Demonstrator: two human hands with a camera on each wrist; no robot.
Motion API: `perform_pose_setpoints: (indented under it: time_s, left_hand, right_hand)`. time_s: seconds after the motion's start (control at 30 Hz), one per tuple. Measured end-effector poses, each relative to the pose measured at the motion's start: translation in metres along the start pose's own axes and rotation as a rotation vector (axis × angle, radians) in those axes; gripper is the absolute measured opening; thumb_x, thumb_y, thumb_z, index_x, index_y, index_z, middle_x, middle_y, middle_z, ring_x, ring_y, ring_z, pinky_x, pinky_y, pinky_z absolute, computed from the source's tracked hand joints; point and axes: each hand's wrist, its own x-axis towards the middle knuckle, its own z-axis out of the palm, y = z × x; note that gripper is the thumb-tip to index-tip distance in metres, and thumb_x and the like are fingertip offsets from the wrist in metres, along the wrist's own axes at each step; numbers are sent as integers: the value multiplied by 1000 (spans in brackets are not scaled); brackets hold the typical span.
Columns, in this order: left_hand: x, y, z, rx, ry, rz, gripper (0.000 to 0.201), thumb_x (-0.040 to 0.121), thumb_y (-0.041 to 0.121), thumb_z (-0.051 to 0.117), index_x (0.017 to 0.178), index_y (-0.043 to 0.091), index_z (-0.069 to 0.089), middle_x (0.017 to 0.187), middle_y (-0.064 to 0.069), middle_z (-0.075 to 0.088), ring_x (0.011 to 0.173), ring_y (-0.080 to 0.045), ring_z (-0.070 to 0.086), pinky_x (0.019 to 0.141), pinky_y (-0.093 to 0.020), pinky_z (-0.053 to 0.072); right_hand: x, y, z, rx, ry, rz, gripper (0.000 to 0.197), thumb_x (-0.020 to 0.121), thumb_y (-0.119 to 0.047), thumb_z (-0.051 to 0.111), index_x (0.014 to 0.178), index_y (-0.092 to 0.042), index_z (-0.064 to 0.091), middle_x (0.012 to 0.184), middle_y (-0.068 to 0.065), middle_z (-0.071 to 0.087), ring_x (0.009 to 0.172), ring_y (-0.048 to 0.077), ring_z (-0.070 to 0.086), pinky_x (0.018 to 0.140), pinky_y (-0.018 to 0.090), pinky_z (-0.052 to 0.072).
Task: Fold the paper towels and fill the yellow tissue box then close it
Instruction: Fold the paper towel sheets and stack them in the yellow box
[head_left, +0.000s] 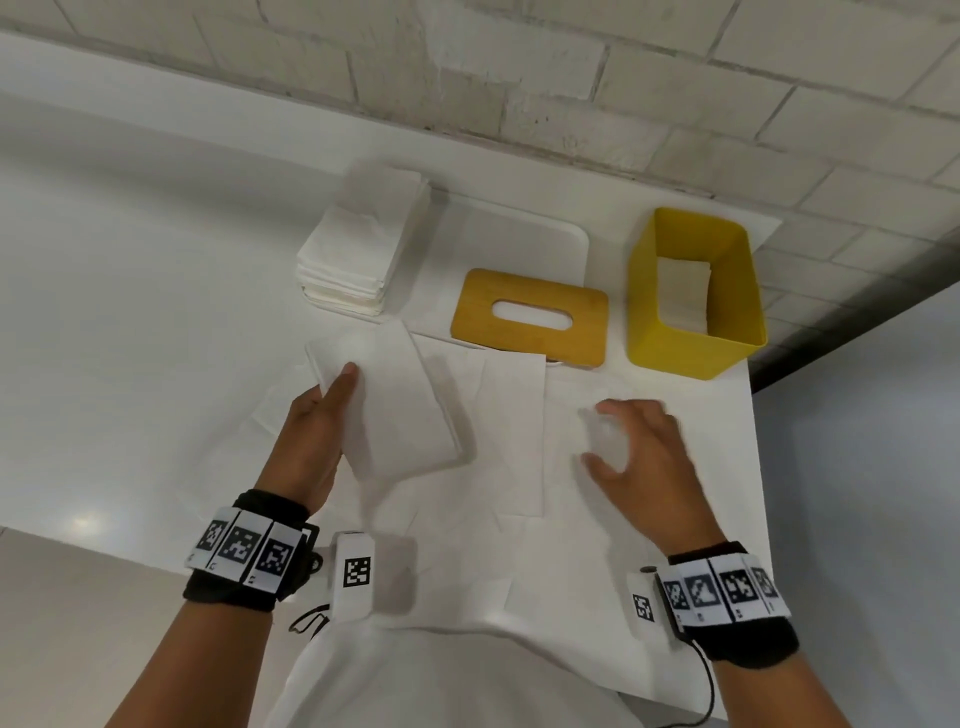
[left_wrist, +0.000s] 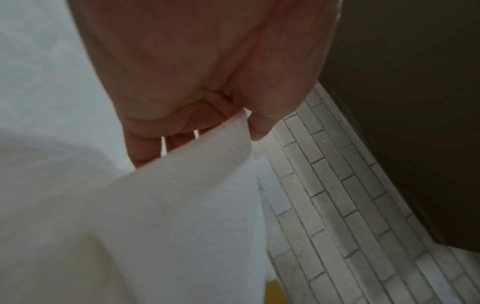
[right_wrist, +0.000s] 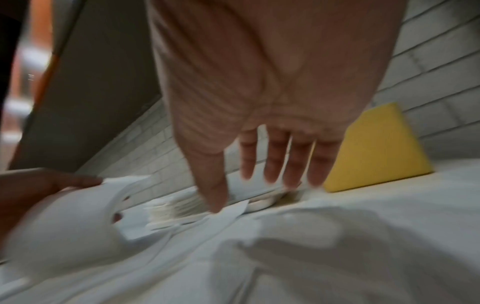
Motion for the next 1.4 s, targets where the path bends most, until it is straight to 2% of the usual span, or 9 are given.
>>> perform_pose_setpoints:
  time_s: [0.13,0.53,0.7,0.8,0.87,1.03,1.17,1.3,1.4]
  left_hand:
    - [-8,13,15,13,-29,43,29,104,41,52,104,20,73,111,-6,78,110,-25,71,101,-43,53]
    - [-13,19,30,52,-103,74,31,105,41,50,105,20,74,101,-1,80,97,-16,75,85,-33,53]
    - [-10,22,28,54,-83,68,32,105,42,50,105,19,74,101,-3,80,100,-21,74,87,-36,53]
    - [-9,21,29,50,-80,61,33,105,42,51,104,18,74,103,-5,79,103,-24,73,91,-39,54]
    - [-9,20,30,33,-76,51,33,105,41,51,102,18,74,103,-6,79,103,-25,73,95,-42,54]
    - [-13,18,41,11,-106,32,31,104,40,52,101,19,74,102,-5,79,95,-20,73,95,-41,53]
    - [-13,17,49,21,-135,15,35,104,40,51,110,13,73,106,-10,78,100,-25,73,95,-42,54]
    - [-11,13,55,33,-134,-3,37,104,41,52,114,12,73,106,-9,78,106,-29,72,94,-42,55]
    - [-11,10,55,50,-139,-3,37,104,42,52,115,14,73,107,-7,79,106,-28,72,93,-41,54]
  right_hand:
    - [-6,-7,26,-111,-267,-105,63,84,-36,75,141,-28,50,135,-5,46,124,19,43,105,36,40]
    - [-3,-9,15,-201,-55,-205,31,80,-6,68,107,-21,68,95,-3,69,84,25,69,67,41,55]
    - [-6,-12,-29,-53,-58,-125,24,88,-7,65,106,-22,69,87,-8,69,78,12,67,70,33,57]
    - [-11,-1,-56,161,-90,27,24,91,-6,64,100,-27,70,81,-9,67,75,2,62,65,8,45]
    - [-12,10,-62,272,-83,162,27,94,-10,62,98,-36,69,84,-8,70,73,4,63,61,14,43]
    - [-18,25,-44,419,-224,385,25,103,-17,49,103,-33,67,98,-1,74,70,19,72,71,33,54]
    - [-8,17,-30,587,-249,510,16,99,-38,61,108,-26,68,103,5,75,76,24,76,76,42,59]
    - [0,-1,-8,348,-260,440,42,83,-57,74,112,-29,63,95,-5,71,84,15,72,83,35,57]
    - [-2,-17,14,84,-218,345,58,80,-51,78,126,-24,54,106,-1,65,104,19,63,89,33,50]
